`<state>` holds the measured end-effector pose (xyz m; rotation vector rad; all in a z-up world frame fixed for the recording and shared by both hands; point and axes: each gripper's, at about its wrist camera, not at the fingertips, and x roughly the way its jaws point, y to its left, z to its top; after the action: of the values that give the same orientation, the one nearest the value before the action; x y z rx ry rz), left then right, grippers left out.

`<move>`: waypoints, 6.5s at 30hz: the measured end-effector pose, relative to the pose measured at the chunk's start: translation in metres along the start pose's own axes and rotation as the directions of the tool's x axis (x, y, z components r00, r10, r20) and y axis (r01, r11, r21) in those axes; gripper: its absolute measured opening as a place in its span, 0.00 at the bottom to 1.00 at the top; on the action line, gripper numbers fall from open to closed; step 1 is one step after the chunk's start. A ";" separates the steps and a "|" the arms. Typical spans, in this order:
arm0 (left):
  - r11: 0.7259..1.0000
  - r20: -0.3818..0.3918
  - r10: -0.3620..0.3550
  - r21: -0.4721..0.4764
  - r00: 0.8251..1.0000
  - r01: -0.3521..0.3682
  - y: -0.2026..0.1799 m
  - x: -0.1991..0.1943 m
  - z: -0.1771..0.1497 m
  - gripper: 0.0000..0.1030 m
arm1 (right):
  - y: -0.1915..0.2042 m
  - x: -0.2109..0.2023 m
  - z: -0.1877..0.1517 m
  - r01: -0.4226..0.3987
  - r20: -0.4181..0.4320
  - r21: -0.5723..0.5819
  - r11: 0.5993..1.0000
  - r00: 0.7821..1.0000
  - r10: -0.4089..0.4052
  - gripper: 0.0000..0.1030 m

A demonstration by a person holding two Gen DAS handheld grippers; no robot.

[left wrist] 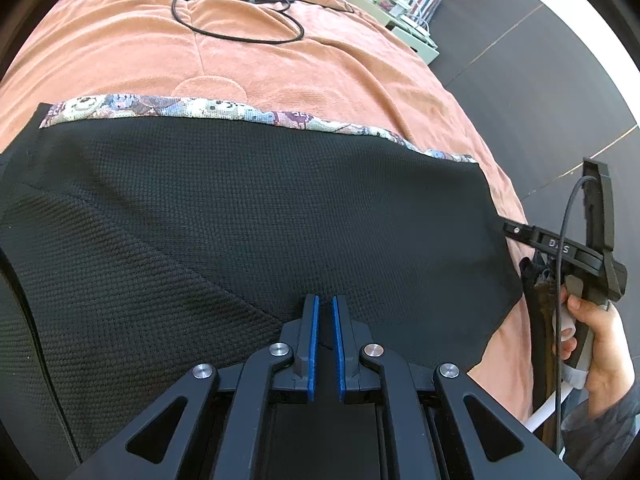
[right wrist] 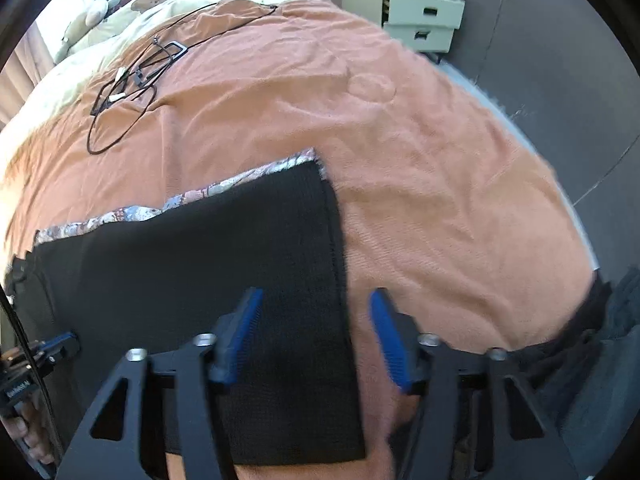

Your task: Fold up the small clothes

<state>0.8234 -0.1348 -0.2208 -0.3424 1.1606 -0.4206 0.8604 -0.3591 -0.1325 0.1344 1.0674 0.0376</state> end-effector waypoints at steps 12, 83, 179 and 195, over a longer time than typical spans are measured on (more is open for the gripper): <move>0.999 0.004 -0.024 -0.037 1.000 0.024 -0.005 0.001 -0.002 0.06 | 0.017 -0.062 0.002 -0.079 0.119 -0.057 0.995 0.989 0.085 0.00; 0.979 0.016 0.181 -0.102 0.983 -0.179 0.122 -0.125 -0.075 0.60 | 0.105 -0.015 -0.121 -0.363 0.161 0.117 0.924 0.925 0.343 0.56; 0.844 0.122 0.536 -0.118 0.835 -0.524 0.156 -0.147 0.006 0.54 | 0.096 -0.041 -0.132 -0.273 0.161 0.140 0.952 0.955 0.250 0.36; 0.899 0.197 0.436 -0.147 0.878 -0.413 0.139 -0.305 -0.108 0.55 | 0.127 -0.136 -0.172 -0.221 0.205 -0.067 0.973 0.951 0.230 0.43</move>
<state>0.6401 0.1304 -0.0798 -0.2058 0.9990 0.0653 0.6480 -0.2308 -0.0794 0.2163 0.8338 0.2481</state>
